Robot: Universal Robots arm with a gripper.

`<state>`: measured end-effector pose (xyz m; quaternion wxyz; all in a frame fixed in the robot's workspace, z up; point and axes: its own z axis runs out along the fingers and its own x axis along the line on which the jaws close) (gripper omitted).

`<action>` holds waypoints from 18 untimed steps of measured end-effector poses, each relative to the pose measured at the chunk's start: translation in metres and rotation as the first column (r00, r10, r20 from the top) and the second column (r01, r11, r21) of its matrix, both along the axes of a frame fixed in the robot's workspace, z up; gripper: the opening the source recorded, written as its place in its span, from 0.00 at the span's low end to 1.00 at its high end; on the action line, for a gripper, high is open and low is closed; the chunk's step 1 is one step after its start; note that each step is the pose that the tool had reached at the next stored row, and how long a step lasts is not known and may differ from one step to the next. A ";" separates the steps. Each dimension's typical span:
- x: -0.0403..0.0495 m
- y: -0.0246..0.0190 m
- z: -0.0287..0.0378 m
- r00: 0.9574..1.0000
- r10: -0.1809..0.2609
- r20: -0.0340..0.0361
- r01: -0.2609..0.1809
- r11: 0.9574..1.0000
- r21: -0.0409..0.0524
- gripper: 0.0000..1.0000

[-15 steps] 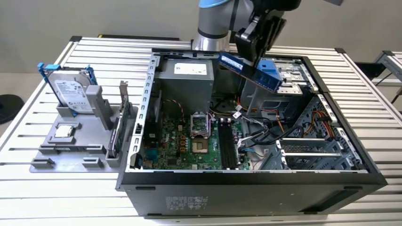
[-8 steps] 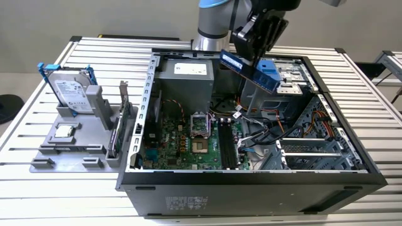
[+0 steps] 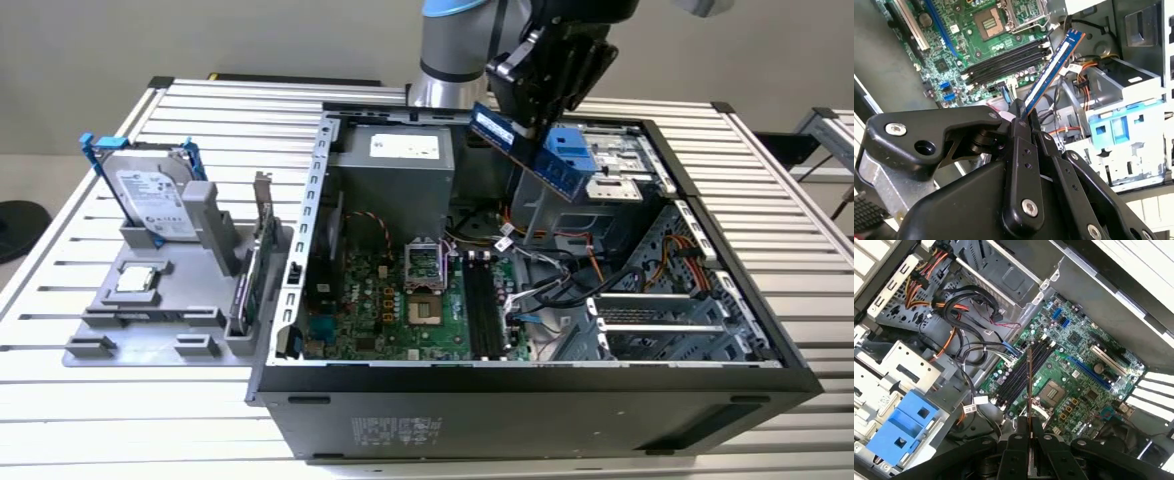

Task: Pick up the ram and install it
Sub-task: 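Insert the ram into the slot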

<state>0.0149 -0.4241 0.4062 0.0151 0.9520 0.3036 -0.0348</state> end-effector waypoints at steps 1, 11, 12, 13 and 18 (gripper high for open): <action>0.0000 0.0000 0.0000 1.000 -0.026 0.000 0.026 1.000 0.000 0.00; 0.0000 0.0000 0.0000 0.985 -0.174 0.000 0.174 0.985 0.000 0.00; 0.0000 0.0000 0.0000 0.983 -0.186 0.000 0.186 0.983 0.000 0.00; 0.0000 0.0000 0.0000 0.980 -0.198 0.000 0.198 0.980 0.000 0.00; 0.0000 0.0000 0.0000 0.965 -0.260 0.000 0.260 0.965 0.000 0.00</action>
